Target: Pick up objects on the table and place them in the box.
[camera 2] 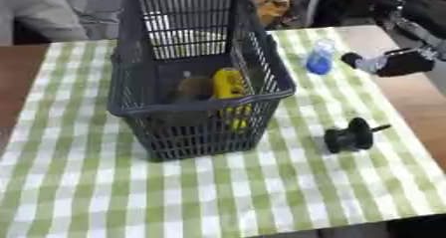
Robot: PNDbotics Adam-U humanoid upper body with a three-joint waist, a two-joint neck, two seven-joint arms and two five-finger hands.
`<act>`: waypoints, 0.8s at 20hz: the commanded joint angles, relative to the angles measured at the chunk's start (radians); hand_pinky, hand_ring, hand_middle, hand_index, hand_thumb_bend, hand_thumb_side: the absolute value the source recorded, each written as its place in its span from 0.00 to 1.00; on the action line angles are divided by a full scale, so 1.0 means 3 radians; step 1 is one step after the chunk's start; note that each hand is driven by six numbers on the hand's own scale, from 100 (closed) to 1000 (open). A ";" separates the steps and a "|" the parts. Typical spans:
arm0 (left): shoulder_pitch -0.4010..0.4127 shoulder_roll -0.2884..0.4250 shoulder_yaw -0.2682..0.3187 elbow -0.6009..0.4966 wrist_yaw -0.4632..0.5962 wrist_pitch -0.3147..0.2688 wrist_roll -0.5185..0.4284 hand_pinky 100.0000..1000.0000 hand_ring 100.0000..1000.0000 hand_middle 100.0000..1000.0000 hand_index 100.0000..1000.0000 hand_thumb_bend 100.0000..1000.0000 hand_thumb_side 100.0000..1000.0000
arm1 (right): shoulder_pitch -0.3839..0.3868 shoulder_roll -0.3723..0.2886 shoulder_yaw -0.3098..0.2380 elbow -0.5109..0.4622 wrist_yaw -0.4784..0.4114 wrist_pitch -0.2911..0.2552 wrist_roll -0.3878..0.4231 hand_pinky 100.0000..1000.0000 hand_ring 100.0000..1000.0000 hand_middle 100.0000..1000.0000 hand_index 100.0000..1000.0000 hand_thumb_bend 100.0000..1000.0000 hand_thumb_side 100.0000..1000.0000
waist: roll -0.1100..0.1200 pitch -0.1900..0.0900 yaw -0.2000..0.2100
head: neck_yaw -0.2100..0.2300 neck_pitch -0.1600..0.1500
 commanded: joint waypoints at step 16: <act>-0.0020 0.0093 0.0009 -0.0047 -0.0014 0.0005 -0.0019 0.44 0.61 0.60 0.74 0.65 0.60 | -0.0267 -0.0095 0.0177 0.0987 0.0599 -0.0351 0.0355 0.84 0.91 0.95 0.99 0.36 0.20 | -0.0071 -0.0047 0.0026 | -0.0009 0.0016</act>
